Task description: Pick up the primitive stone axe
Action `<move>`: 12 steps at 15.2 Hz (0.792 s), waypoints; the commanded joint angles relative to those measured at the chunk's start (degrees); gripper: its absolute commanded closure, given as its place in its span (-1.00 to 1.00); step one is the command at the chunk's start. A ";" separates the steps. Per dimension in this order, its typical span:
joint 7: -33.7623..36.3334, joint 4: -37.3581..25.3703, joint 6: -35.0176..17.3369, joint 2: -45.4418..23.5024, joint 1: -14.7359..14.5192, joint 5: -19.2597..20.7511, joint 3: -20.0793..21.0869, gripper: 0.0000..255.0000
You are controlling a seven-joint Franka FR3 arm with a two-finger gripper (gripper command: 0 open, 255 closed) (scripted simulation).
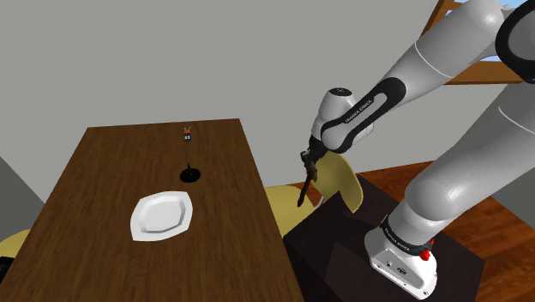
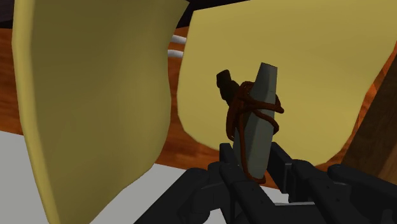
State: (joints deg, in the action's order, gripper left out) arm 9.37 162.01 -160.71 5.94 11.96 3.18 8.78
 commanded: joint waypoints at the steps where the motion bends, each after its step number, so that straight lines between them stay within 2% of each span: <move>1: 0.01 0.02 0.01 -0.03 0.00 0.00 0.00 1.00; 2: 0.09 0.01 -0.07 -0.12 0.00 0.07 0.04 1.00; 12: -2.67 -0.99 10.73 9.76 -1.60 -3.46 -0.87 1.00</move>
State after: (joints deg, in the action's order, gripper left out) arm 6.93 161.23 -151.25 14.67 10.50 -0.02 8.03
